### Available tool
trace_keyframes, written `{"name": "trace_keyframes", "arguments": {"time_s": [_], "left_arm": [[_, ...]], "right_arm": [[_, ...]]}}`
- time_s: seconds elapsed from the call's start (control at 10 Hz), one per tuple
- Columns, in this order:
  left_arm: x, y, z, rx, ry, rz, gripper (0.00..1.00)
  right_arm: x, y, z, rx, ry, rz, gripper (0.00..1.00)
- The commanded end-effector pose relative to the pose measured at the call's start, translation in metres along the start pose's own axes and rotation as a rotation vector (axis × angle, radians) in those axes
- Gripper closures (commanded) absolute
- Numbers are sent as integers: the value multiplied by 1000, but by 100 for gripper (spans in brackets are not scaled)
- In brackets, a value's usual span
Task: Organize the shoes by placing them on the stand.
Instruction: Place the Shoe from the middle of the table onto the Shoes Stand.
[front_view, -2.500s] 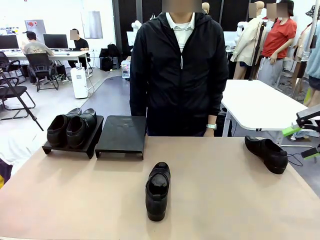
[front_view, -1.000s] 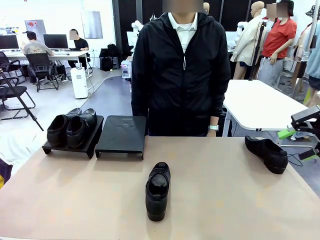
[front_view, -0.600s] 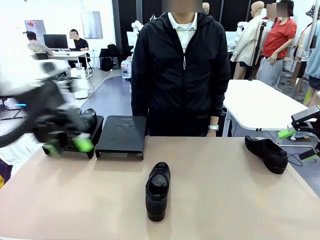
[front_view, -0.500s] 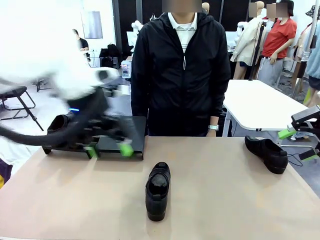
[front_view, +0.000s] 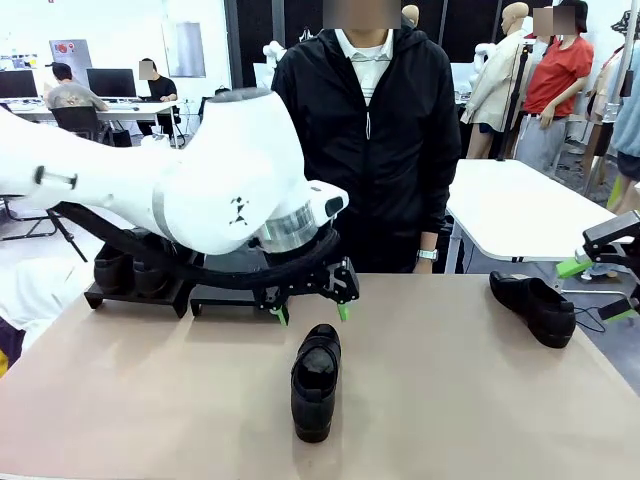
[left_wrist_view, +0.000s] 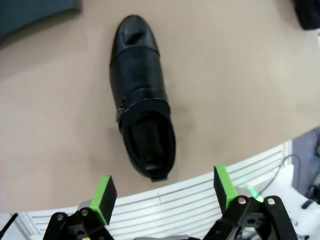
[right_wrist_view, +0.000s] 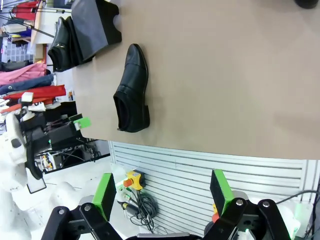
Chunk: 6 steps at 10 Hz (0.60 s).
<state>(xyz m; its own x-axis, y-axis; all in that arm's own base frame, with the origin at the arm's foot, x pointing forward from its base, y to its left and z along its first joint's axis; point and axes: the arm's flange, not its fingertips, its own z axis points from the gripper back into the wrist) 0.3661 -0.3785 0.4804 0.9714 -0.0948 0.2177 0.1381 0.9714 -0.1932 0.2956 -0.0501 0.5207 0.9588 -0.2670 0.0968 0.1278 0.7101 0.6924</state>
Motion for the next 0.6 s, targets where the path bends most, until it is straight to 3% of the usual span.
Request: {"name": "trace_keyframes", "arguments": {"time_s": [0.0,0.3,0.5], "left_arm": [[-7,-6,12,-16,-14,-26,0],[-1,-2,2,-12,4,-7,0],[-1,-18,-29,10,-13,150,0]], "right_arm": [[1,0,2,13,2,6,0],[1,0,2,13,2,6,0],[1,0,2,13,2,6,0]]}}
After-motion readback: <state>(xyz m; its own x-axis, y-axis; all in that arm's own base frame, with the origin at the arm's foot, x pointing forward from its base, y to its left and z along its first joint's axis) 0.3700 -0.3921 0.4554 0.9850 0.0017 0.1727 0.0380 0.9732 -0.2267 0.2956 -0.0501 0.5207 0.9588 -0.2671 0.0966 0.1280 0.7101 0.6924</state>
